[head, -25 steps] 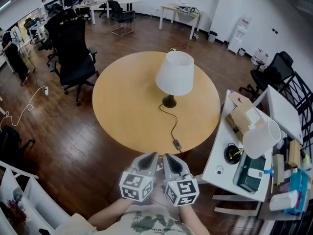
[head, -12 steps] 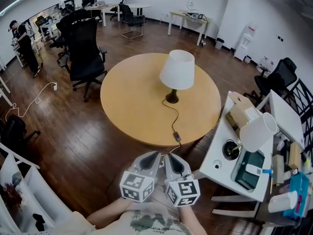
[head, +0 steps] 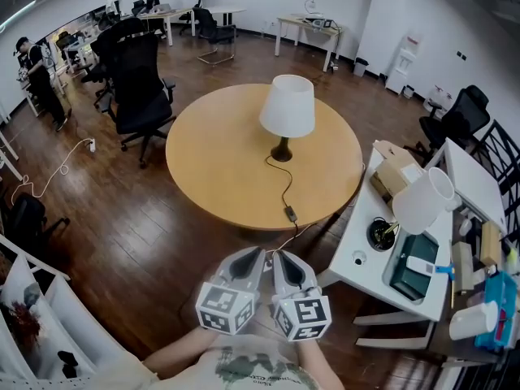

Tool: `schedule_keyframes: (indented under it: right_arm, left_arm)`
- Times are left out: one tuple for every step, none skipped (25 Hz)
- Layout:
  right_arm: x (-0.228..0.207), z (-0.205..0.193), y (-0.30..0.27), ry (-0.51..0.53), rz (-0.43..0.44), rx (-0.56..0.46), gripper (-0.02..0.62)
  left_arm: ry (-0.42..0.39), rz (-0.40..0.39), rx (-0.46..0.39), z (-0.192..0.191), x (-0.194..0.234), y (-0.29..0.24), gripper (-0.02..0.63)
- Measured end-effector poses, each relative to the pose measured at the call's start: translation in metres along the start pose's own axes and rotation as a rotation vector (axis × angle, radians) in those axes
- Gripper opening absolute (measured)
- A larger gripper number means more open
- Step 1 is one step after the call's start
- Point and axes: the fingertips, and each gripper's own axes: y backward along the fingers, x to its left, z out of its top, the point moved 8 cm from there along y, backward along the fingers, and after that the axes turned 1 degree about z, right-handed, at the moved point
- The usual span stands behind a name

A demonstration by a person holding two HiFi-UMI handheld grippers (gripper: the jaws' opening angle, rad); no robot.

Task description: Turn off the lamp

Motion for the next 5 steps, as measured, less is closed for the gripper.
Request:
schedule_keyframes:
  right_arm:
    - [0.0010, -0.0007, 0.0028, 0.000, 0.001, 0.000, 0.000]
    - [0.0020, -0.0015, 0.0054, -0.001, 0.002, -0.001, 0.000]
    - [0.0030, -0.0019, 0.0078, -0.002, 0.003, -0.001, 0.000]
    - [0.0042, -0.0019, 0.0101, -0.002, 0.004, -0.002, 0.000]
    - [0.0054, -0.0017, 0.0124, -0.002, 0.005, -0.002, 0.000]
  left_arm:
    - [0.000, 0.000, -0.002, -0.0004, -0.0019, 0.0022, 0.000]
    - [0.000, 0.001, -0.002, -0.0009, -0.0036, 0.0043, 0.000]
    - [0.000, 0.003, -0.002, -0.0015, -0.0051, 0.0063, 0.000]
    - [0.000, 0.004, -0.001, -0.0021, -0.0065, 0.0082, 0.000]
    - [-0.001, 0.005, 0.000, -0.0027, -0.0078, 0.0101, 0.000]
